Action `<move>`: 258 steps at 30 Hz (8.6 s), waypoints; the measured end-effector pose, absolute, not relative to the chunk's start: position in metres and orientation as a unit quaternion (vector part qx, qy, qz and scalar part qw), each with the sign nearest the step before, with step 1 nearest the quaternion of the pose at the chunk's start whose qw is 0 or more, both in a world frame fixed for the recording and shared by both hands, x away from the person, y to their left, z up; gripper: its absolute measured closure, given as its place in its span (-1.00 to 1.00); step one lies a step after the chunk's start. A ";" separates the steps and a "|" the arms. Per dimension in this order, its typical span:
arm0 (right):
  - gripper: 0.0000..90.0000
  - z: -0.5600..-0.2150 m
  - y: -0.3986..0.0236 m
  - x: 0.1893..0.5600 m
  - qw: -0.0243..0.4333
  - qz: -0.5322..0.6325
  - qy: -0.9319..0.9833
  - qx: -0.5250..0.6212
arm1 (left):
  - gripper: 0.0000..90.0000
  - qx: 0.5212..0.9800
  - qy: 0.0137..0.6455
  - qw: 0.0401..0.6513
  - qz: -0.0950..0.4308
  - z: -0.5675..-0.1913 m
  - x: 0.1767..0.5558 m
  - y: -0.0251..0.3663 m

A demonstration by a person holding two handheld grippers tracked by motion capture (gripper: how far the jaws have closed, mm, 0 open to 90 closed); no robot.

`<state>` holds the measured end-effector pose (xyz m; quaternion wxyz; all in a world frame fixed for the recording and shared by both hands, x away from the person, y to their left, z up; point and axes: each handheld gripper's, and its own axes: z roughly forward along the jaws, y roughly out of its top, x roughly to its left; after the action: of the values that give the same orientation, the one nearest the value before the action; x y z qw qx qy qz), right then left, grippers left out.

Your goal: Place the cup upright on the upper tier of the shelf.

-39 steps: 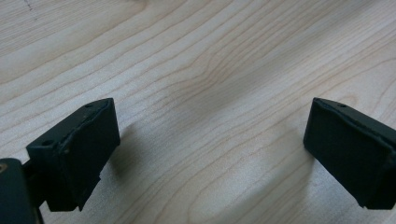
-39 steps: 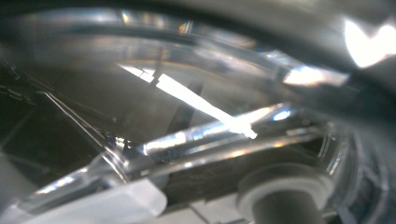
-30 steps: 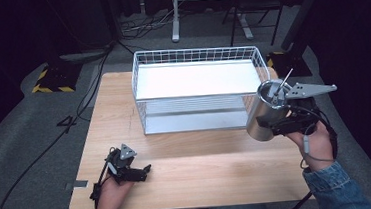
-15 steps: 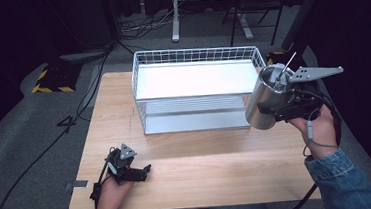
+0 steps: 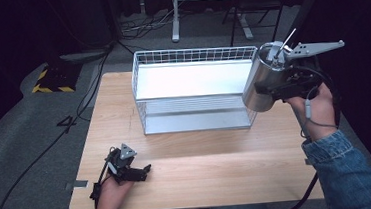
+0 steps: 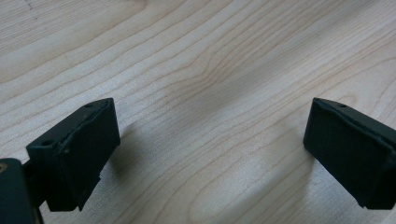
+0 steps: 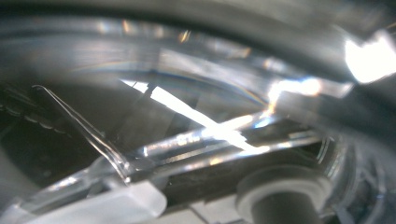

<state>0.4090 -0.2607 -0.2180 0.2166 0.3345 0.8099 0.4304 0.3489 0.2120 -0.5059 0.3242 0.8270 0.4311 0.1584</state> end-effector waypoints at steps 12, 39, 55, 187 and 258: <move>-0.91 -0.194 -0.242 0.432 0.220 0.432 0.808 0.333 | -0.91 0.827 0.430 0.326 0.158 -0.506 0.350 0.212; -0.91 -0.175 -0.204 0.495 0.217 0.430 0.806 0.344 | -0.91 0.827 0.430 0.326 0.157 -0.506 0.351 0.211; -0.91 -0.195 -0.183 0.529 0.203 0.422 0.806 0.361 | -0.91 0.829 0.429 0.324 0.154 -0.505 0.352 0.212; -0.99 -0.292 -0.286 0.393 0.164 0.436 0.828 0.313 | -0.91 0.829 0.427 0.324 0.156 -0.506 0.351 0.212; -0.94 -0.491 -0.293 0.358 0.164 0.353 0.842 0.374 | -0.91 0.829 0.427 0.324 0.158 -0.506 0.351 0.212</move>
<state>0.3582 -0.2931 -0.4915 0.1638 0.3735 0.8420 0.3532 0.3512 0.2118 -0.5057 0.3237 0.8293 0.4273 0.1576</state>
